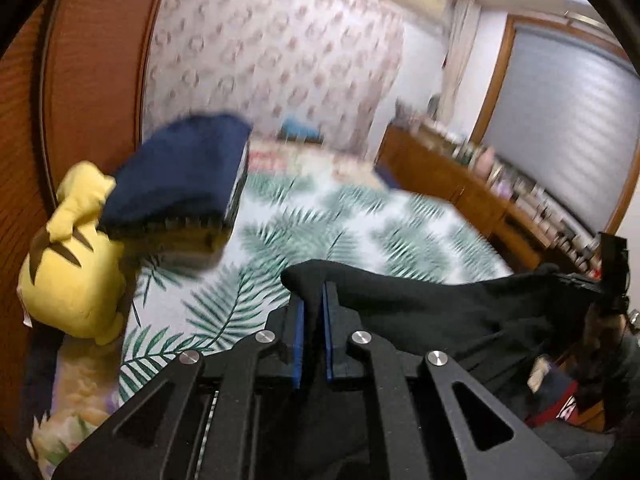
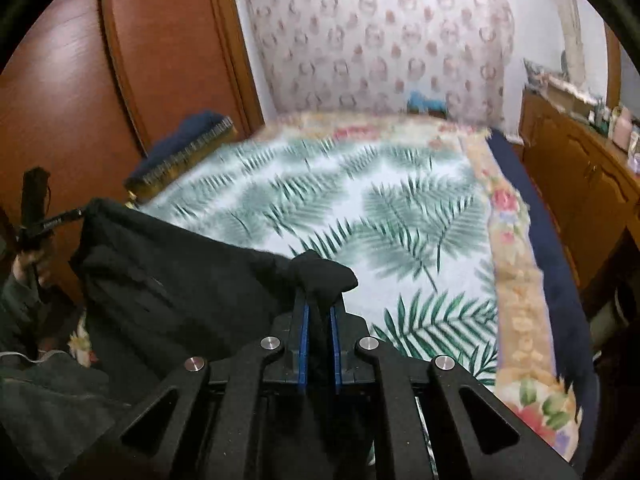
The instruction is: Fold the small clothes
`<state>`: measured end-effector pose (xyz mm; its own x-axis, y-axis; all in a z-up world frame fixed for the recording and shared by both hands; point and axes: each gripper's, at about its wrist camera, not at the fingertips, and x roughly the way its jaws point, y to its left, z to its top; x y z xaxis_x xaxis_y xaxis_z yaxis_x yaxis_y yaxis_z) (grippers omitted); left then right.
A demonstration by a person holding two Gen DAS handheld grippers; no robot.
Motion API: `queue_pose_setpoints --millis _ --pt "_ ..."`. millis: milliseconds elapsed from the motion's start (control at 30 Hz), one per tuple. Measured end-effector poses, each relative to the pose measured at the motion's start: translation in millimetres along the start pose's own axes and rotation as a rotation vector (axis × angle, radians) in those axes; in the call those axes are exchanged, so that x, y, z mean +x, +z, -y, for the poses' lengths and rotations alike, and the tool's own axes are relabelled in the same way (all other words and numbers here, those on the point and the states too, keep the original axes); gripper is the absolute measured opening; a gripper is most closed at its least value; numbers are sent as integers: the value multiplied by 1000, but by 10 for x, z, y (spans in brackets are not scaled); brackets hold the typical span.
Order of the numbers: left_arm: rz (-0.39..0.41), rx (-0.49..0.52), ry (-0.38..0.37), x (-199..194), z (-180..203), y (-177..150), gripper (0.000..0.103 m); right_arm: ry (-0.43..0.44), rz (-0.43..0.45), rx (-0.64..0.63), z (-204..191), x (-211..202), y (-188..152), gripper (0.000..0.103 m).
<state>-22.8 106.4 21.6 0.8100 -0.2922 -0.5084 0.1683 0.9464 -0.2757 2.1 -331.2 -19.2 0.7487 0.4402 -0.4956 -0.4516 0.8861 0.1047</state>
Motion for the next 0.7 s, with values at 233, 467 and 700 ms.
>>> queue_pose_setpoints --millis 233,467,700 --pt "141 47 -35 -680 258 260 8 -4 121 -115 -316 -712 298 8" --pt "270 120 -64 -1169 395 761 8 -21 241 -211 -578 -1241 698 8" --pt "412 199 -51 -1640 547 1490 8 -34 393 -304 -876 -1833 1118 8"
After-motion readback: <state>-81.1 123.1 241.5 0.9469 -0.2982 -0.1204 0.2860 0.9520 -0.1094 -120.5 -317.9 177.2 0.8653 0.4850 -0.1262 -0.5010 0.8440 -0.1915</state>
